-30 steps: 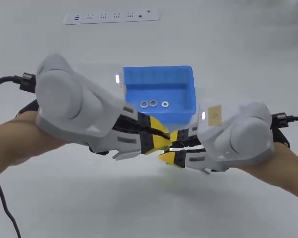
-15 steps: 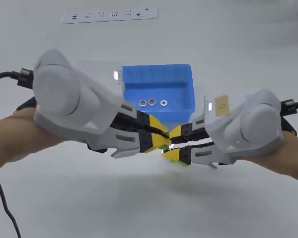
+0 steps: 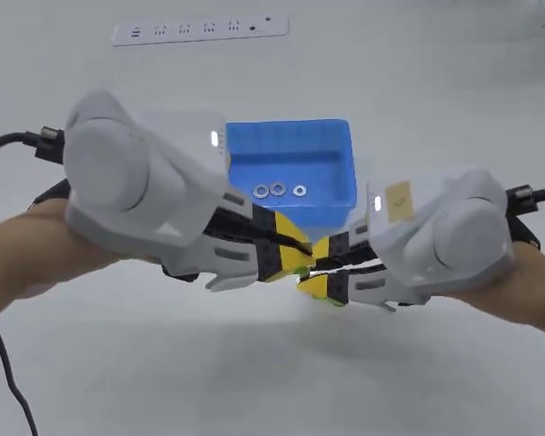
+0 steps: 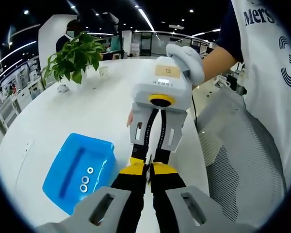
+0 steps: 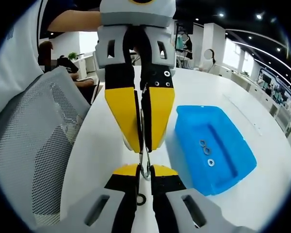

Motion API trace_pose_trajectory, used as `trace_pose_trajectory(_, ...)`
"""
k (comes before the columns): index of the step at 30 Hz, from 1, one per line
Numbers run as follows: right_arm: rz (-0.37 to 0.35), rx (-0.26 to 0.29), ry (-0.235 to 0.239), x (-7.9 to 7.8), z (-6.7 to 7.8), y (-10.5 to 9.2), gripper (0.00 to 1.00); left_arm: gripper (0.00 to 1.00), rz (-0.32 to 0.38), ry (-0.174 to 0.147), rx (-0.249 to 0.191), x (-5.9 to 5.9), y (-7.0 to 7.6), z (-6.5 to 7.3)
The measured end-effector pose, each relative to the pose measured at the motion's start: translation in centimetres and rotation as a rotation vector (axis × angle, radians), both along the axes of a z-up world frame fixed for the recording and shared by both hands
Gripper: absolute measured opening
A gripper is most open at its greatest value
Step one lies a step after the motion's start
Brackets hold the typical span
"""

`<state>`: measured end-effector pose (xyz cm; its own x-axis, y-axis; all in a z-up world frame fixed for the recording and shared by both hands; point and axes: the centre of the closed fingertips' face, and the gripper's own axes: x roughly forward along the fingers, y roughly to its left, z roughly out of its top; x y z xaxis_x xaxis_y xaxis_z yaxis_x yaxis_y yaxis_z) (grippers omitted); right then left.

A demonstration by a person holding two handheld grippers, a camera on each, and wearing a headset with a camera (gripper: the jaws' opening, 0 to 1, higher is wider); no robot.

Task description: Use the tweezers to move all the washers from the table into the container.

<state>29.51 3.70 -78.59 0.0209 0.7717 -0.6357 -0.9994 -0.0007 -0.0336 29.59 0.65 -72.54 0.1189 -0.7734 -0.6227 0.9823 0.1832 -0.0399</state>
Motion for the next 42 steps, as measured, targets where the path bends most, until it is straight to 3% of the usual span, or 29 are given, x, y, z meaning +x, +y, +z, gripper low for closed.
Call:
trace_pose_trajectory(3, 0.007, -0.006, -0.004, -0.1, 0.0, 0.1, 0.10, 0.07, 0.017, 0.015, -0.010, -0.2, 0.2, 0.0)
trace_pose_trajectory(10, 0.010, -0.002, -0.022, -0.7, 0.9, 0.6, 0.10, 0.07, 0.008, 0.003, -0.004, -0.7, 0.7, 1.0)
trace_pose_trajectory(17, 0.003, 0.027, -0.024, -0.6, 3.0, 1.0, 0.10, 0.07, -0.005, -0.021, -0.017, -0.6, 1.4, 3.0)
trace_pose_trajectory(19, 0.003, 0.023, -0.043, -0.3, 3.5, 1.0, 0.10, 0.07, -0.017, -0.064, 0.001, -0.4, 1.6, 3.5)
trace_pose_trajectory(21, 0.006, 0.023, -0.057, -0.1, 4.0, 1.0, 0.10, 0.07, -0.018, -0.062, -0.001, -0.5, 1.6, 3.9)
trace_pose_trajectory(27, 0.009, 0.029, -0.094, 0.9, 5.5, 1.3, 0.10, 0.07, -0.040, -0.125, 0.017, 0.4, 1.6, 5.6)
trace_pose_trajectory(34, -0.014, 0.052, -0.152, 3.1, 7.7, 1.5, 0.10, 0.07, -0.050, -0.179, 0.018, 2.1, 1.7, 7.6)
trace_pose_trajectory(42, -0.036, 0.059, -0.186, 6.1, 8.4, 1.6, 0.10, 0.07, -0.058, -0.228, 0.037, 4.8, 1.6, 8.1)
